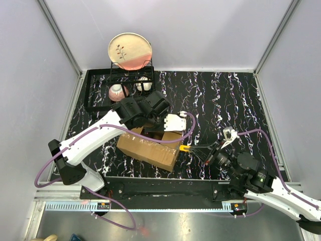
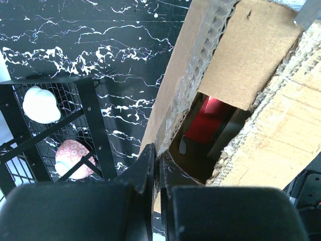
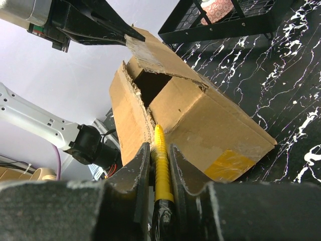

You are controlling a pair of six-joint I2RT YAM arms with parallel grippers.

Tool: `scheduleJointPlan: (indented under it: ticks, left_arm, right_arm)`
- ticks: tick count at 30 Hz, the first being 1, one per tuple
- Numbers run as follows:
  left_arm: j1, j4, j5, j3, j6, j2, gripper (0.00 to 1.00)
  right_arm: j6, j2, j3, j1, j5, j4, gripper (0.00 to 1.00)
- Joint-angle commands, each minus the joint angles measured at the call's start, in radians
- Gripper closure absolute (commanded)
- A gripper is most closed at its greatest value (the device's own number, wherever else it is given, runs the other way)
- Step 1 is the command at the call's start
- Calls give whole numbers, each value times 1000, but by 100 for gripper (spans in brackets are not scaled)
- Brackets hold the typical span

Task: Unpack the express box
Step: Cut the express box at the center of the board.

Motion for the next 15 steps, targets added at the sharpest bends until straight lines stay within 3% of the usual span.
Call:
scheduleJointPlan:
  ticks: [1, 15]
  left_arm:
    - [-15, 8, 15, 61, -8, -22, 100]
    - [-23, 23, -10, 32, -8, -36, 100]
  right_arm:
    - [-9, -5, -4, 5, 35, 47, 100]
    - [51, 9, -61, 5, -72, 53, 100]
